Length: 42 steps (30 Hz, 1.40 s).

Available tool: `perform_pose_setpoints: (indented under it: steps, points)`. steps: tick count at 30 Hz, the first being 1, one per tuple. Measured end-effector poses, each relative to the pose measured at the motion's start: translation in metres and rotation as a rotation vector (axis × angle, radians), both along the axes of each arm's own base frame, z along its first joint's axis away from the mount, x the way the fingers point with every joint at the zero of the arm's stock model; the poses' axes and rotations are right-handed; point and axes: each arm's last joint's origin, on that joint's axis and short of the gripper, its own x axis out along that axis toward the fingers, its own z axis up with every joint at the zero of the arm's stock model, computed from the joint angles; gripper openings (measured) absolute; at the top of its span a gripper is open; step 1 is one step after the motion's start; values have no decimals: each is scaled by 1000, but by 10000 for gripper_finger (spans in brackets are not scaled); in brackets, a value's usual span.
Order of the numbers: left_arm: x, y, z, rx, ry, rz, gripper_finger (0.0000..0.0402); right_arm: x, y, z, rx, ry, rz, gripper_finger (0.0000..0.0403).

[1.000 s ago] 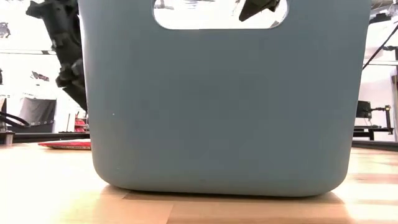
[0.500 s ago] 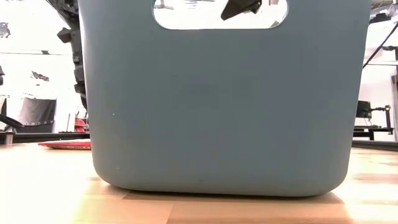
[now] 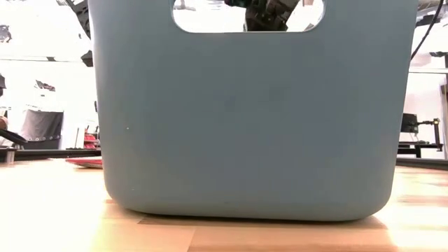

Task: Sort popcorn bags into baskets
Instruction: Put the red popcorn pack into the blue container

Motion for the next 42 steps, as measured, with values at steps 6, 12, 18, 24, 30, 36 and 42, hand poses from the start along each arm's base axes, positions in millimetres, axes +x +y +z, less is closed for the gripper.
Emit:
perform_pose_setpoints:
  steps: [6,12,18,24,30,36,42]
  points:
    - [4,1,-2,16,-25,54,112,-2,1,2,6,-4,-2,22]
    - [3,7,-1,1,-31,197,21,-15,-1,27,32,-72,-29,21]
    - [-5,12,28,33,-33,369,12,-37,2,56,62,-151,-46,31]
    - [-19,1,82,-25,-152,588,1,-64,8,82,57,-221,-72,18]
    - [-36,-33,129,-191,-391,760,1,-91,12,105,46,-286,-111,23]
    - [-35,-90,150,-353,-625,862,1,-116,11,119,12,-324,-197,34]
    - [-13,-146,146,-506,-796,952,1,-126,10,126,31,-348,-220,20]
